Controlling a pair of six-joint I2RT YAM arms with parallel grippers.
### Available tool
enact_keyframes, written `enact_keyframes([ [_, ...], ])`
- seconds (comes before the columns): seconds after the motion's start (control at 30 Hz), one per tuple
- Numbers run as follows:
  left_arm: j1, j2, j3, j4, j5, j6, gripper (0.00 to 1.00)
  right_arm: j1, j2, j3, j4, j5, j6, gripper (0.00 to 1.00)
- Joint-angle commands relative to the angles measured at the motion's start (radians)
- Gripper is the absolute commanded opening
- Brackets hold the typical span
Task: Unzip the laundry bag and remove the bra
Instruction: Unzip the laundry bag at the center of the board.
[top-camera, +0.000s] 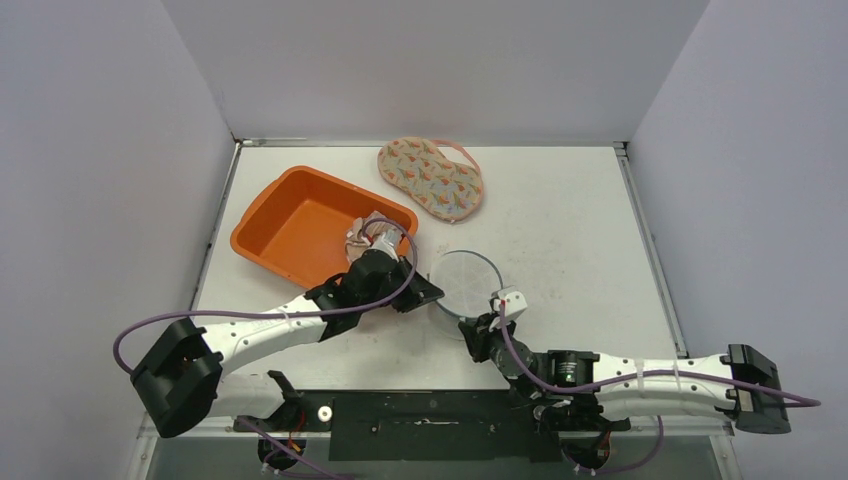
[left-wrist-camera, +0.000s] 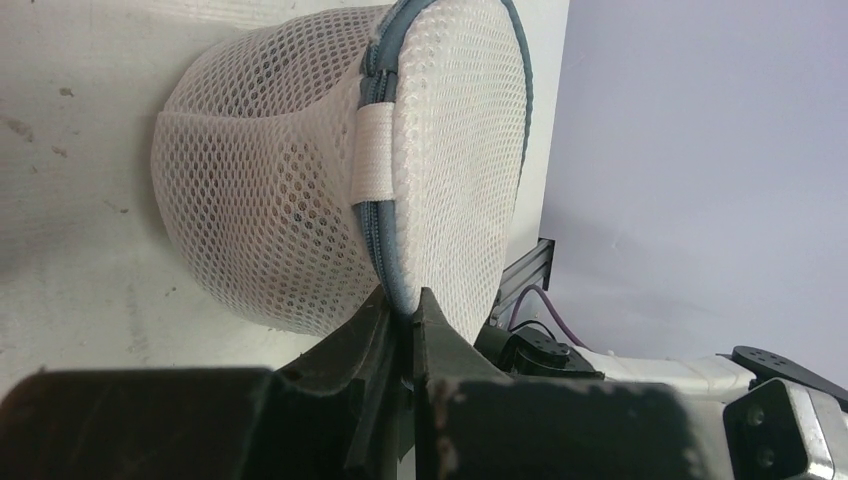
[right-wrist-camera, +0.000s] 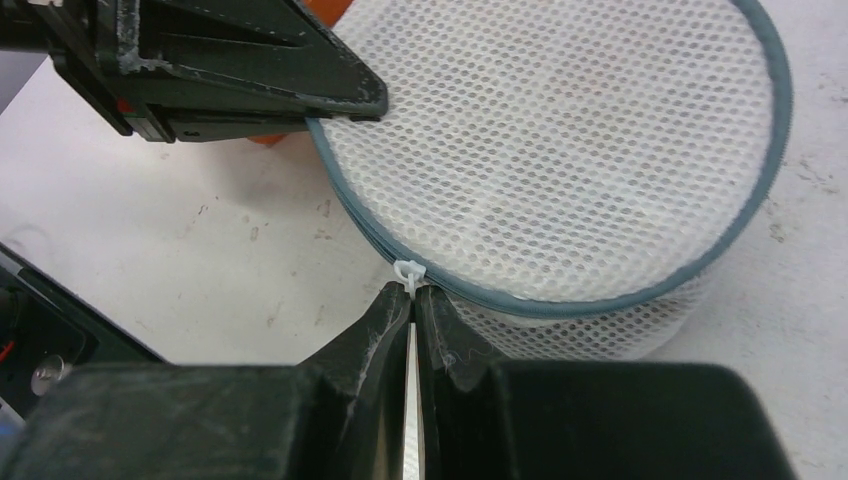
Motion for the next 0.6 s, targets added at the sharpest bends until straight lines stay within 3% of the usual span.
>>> enact_keyframes([
  [0.0, 0.018, 0.01, 0.033, 0.034, 0.039, 0.082, 0.0, -0.003, -0.061, -0.008, -0.13, 0.093, 0.043, 0.05],
  [0.23, 0.054, 0.066, 0.15, -0.038, 0.158, 0.204, 0.01, 0.008, -0.128, -0.01, -0.154, 0.072, 0.007, 0.05],
  [0.3, 0.065, 0.099, 0.205, -0.083, 0.176, 0.258, 0.08, 0.013, -0.134, -0.013, -0.128, 0.038, -0.019, 0.05],
  [0.33, 0.069, 0.116, 0.231, -0.11, 0.175, 0.28, 0.16, 0.014, -0.127, -0.013, -0.116, 0.025, -0.027, 0.05],
  [0.47, 0.08, 0.146, 0.281, -0.175, 0.176, 0.304, 0.69, 0.016, -0.075, -0.013, -0.049, 0.017, -0.03, 0.05],
  [0.57, 0.081, 0.106, 0.261, -0.217, 0.145, 0.278, 0.93, 0.018, -0.037, -0.016, 0.028, 0.018, -0.031, 0.05],
])
